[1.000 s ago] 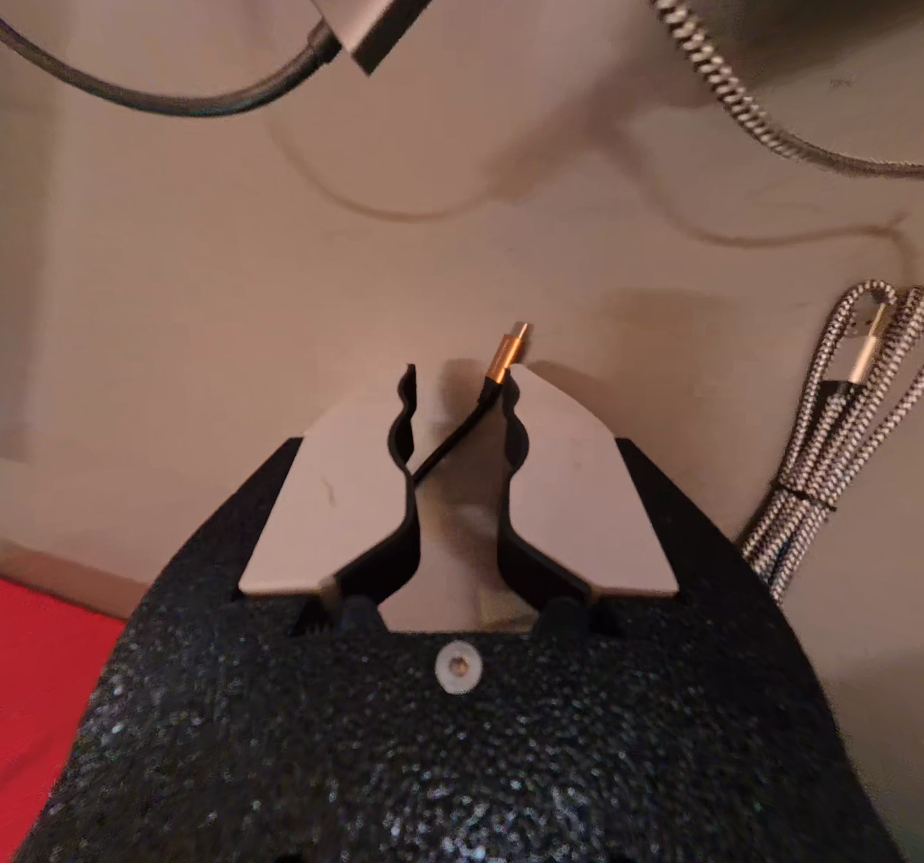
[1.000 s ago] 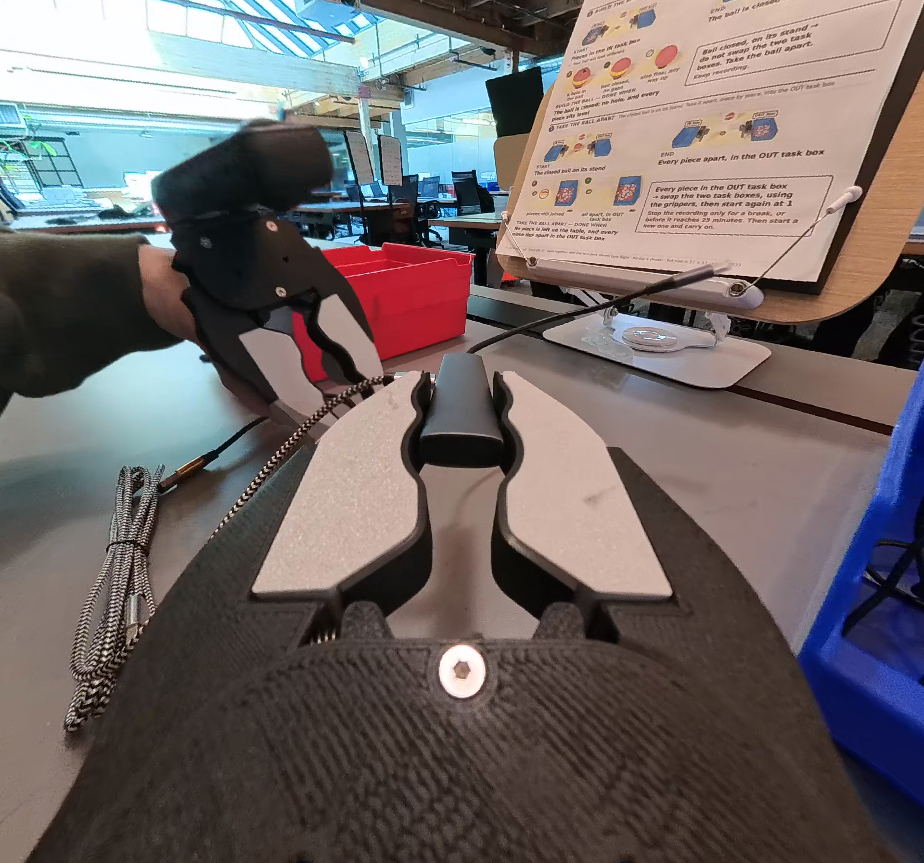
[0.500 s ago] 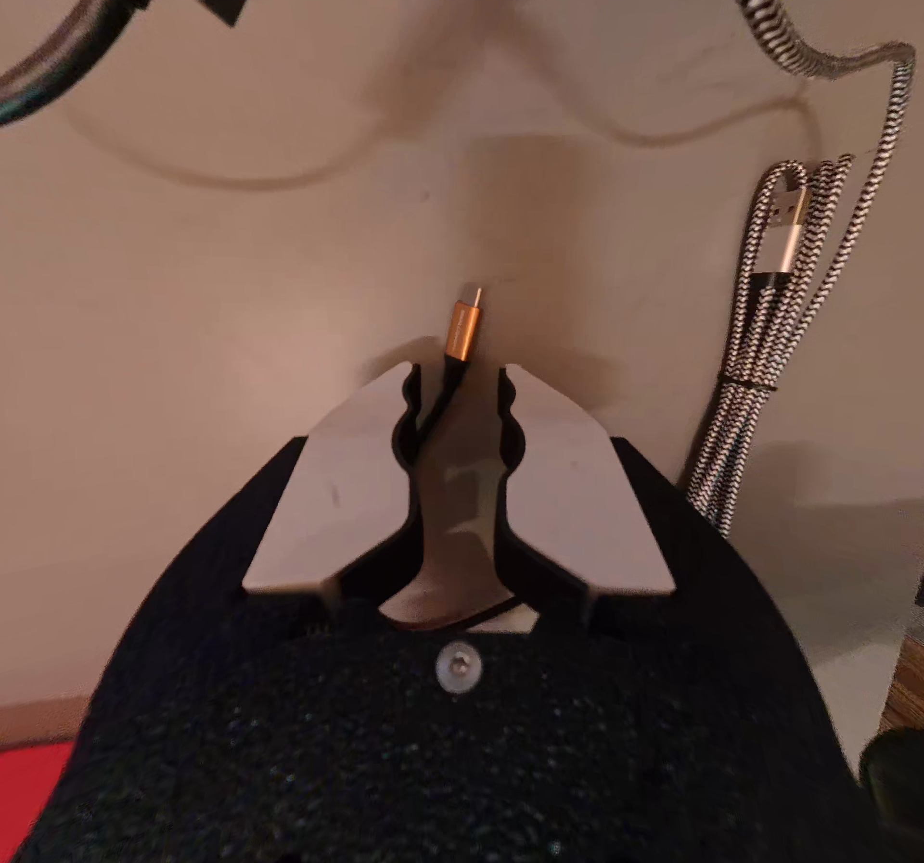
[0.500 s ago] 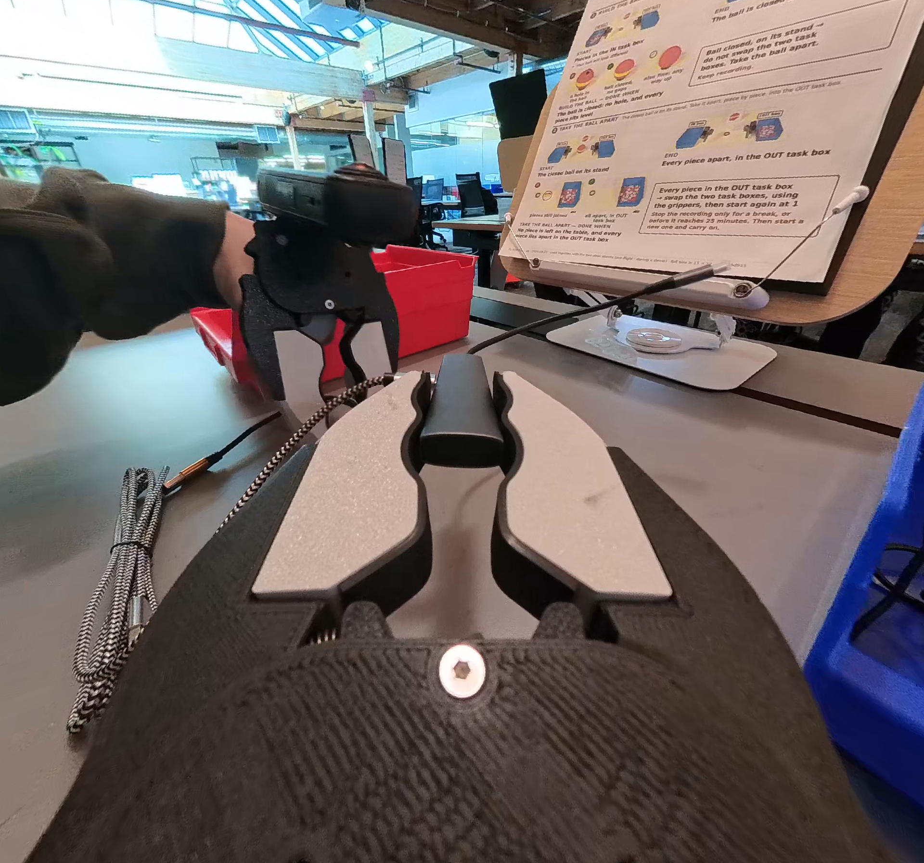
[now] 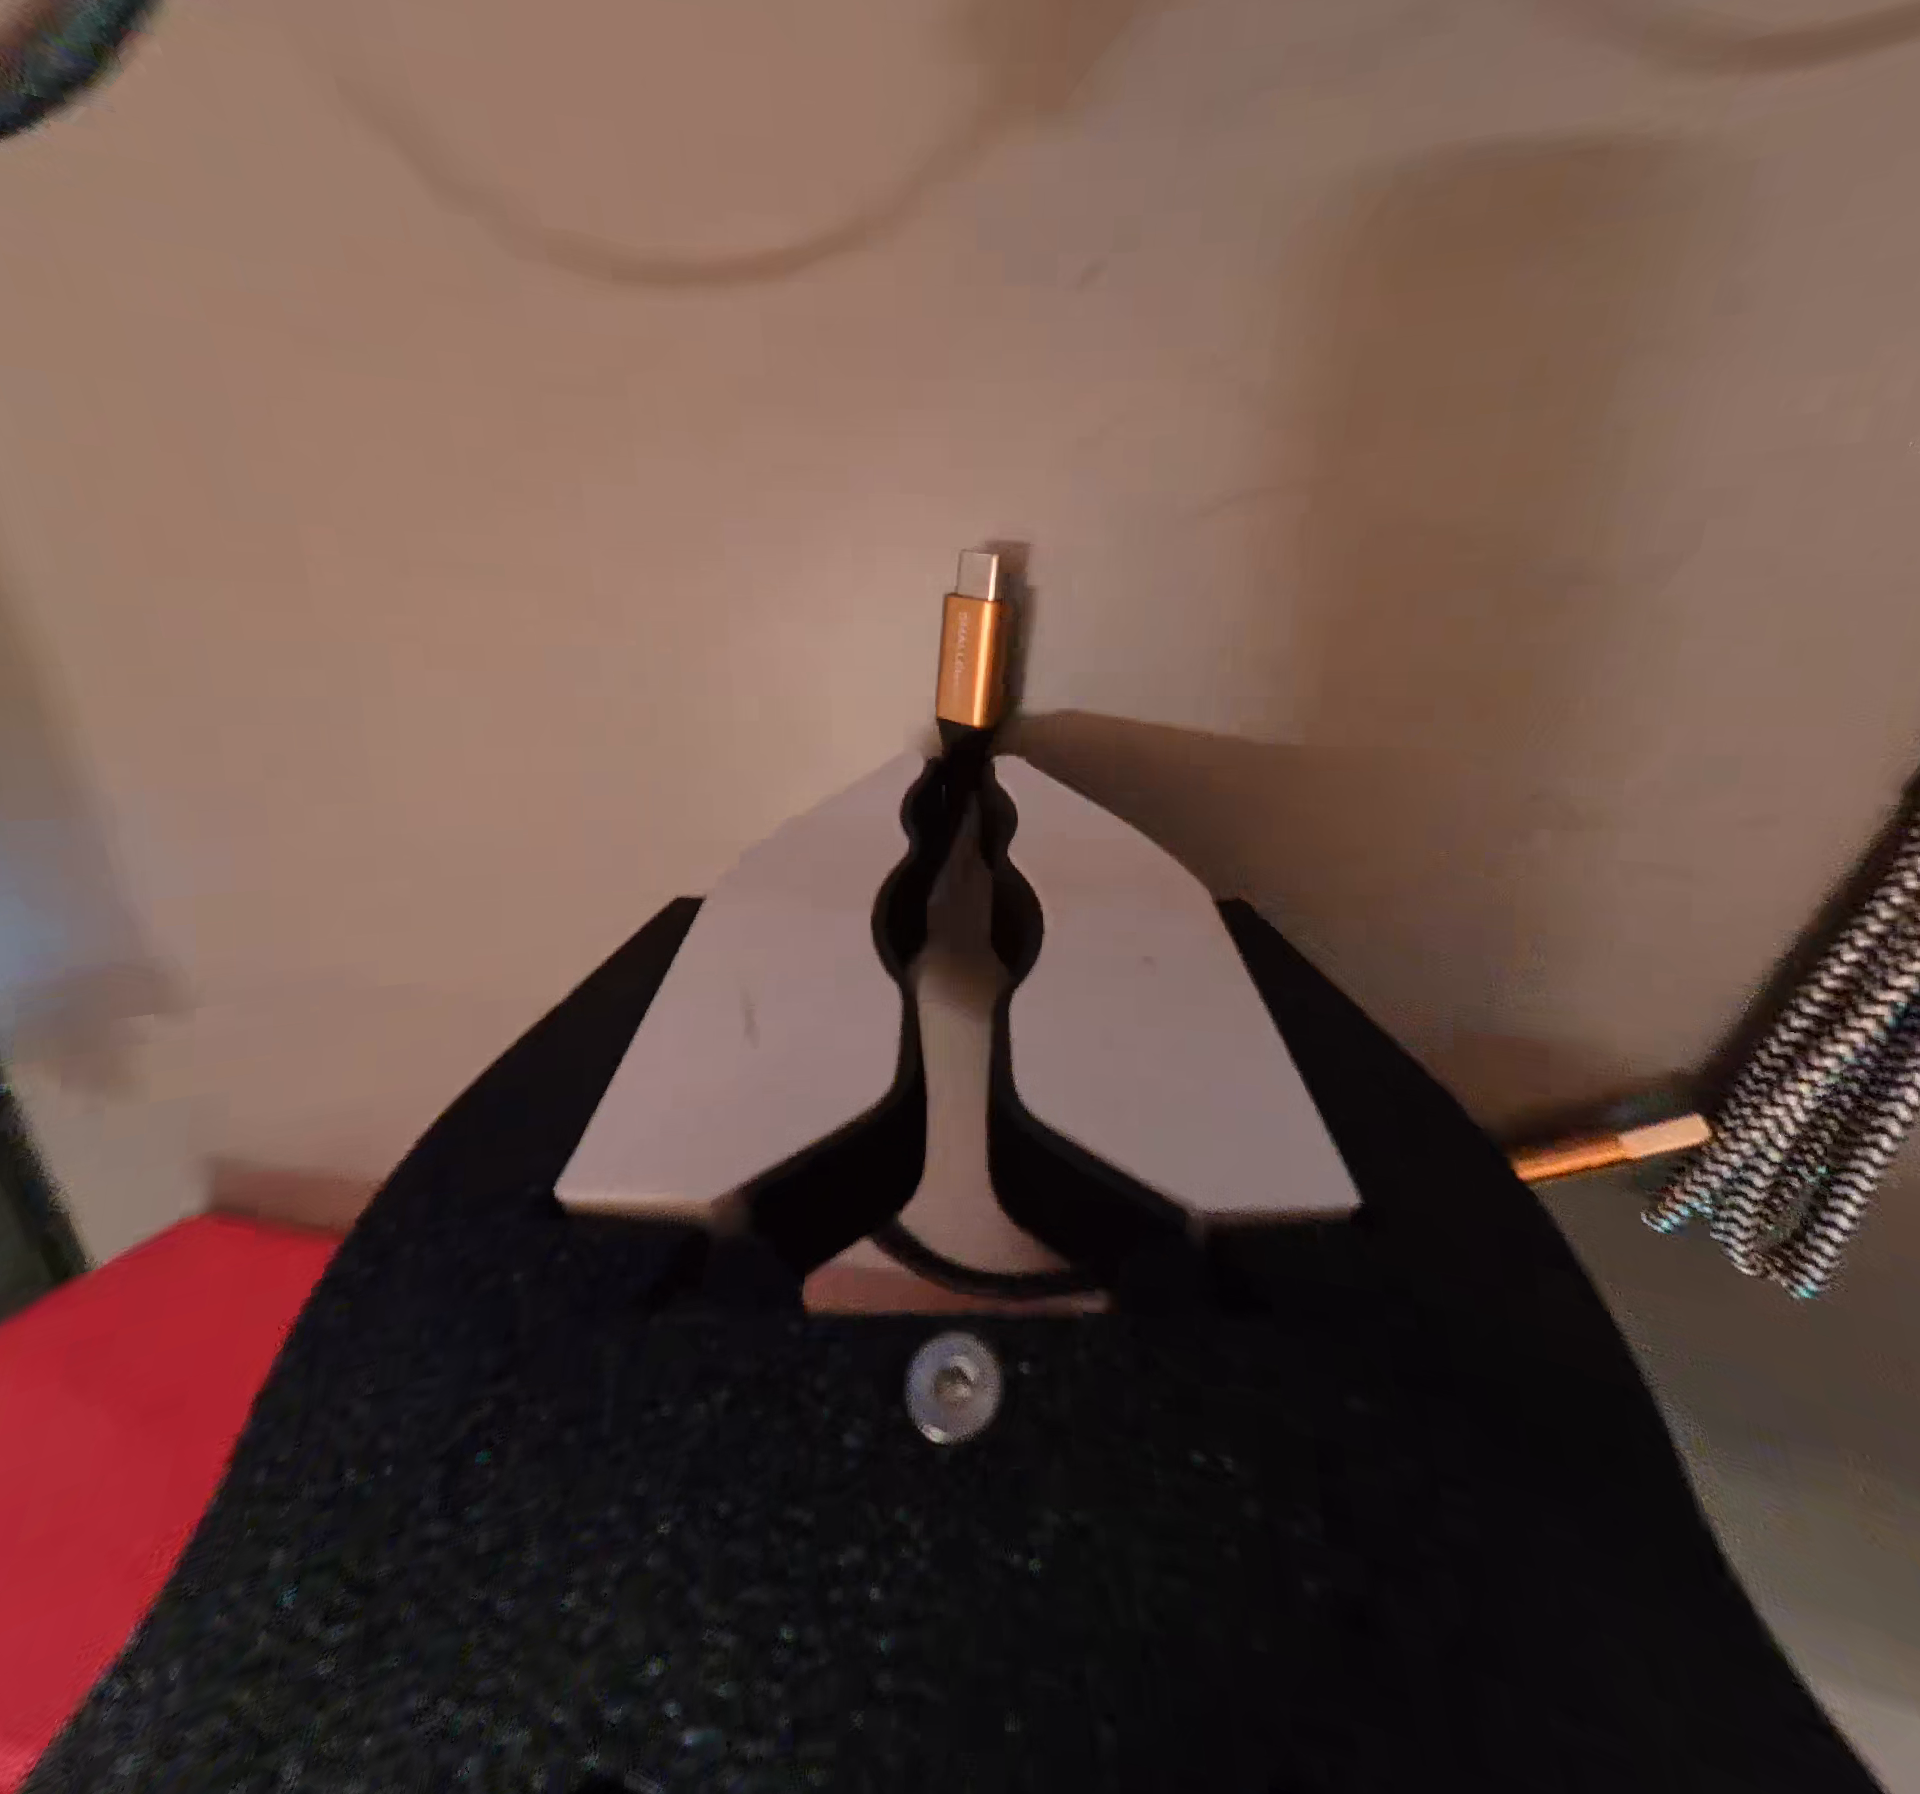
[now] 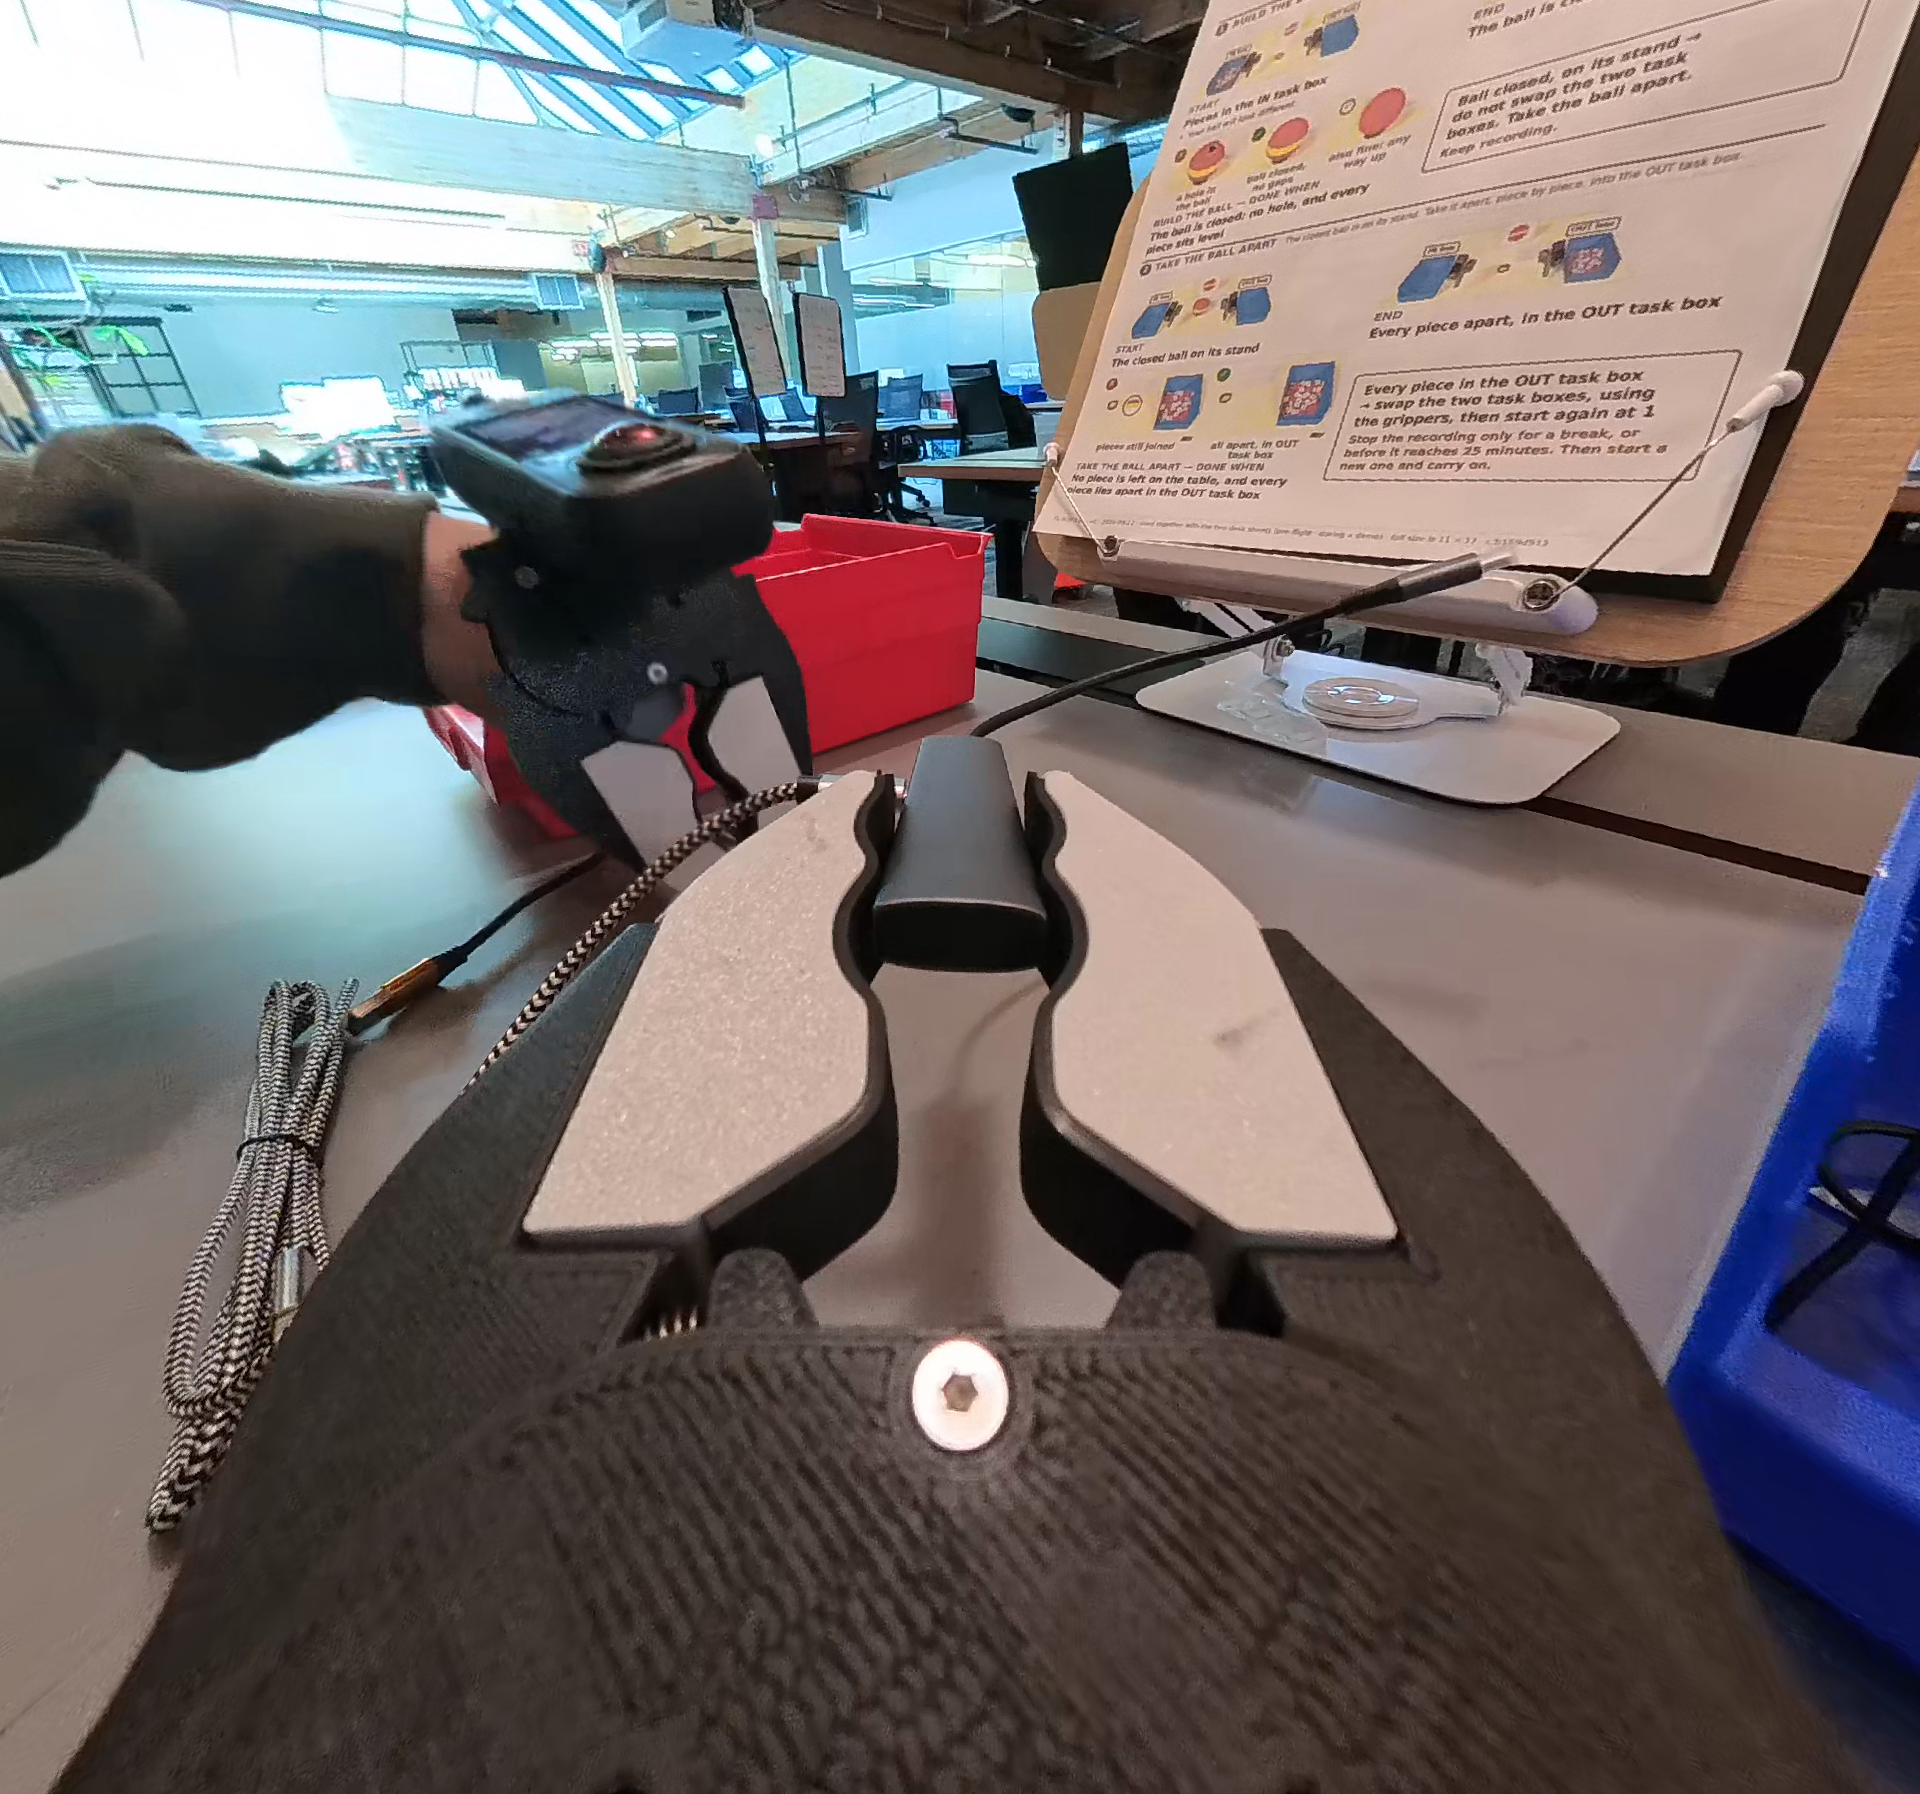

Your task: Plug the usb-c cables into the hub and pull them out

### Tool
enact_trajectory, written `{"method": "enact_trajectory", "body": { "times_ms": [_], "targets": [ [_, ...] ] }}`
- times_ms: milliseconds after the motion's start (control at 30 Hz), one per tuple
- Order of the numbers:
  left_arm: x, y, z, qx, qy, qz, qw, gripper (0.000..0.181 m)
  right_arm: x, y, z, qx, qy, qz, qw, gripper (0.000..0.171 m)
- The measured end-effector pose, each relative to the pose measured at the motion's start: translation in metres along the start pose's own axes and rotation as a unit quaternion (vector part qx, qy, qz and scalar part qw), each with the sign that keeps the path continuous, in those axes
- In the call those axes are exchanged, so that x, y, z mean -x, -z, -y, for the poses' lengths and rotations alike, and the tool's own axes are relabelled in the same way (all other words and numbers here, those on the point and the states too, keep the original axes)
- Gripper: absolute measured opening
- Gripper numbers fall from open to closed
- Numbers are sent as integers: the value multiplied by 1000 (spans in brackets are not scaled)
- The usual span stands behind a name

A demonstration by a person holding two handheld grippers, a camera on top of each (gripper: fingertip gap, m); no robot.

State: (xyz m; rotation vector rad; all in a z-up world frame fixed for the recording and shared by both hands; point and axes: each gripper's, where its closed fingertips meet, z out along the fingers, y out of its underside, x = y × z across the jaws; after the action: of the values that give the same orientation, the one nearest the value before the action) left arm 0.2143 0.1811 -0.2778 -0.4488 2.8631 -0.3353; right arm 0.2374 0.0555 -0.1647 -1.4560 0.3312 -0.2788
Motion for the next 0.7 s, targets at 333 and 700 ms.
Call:
{"method": "enact_trajectory", "body": {
  "times_ms": [333,700],
  "targets": [
    [136,243,26,-188,120,487,844,7,-1,1,1,-4,0,-5,1000,24],
    [-10,104,44,-186,59,418,887,6,1,1,0,-2,12,-4,1000,24]
  ]
}}
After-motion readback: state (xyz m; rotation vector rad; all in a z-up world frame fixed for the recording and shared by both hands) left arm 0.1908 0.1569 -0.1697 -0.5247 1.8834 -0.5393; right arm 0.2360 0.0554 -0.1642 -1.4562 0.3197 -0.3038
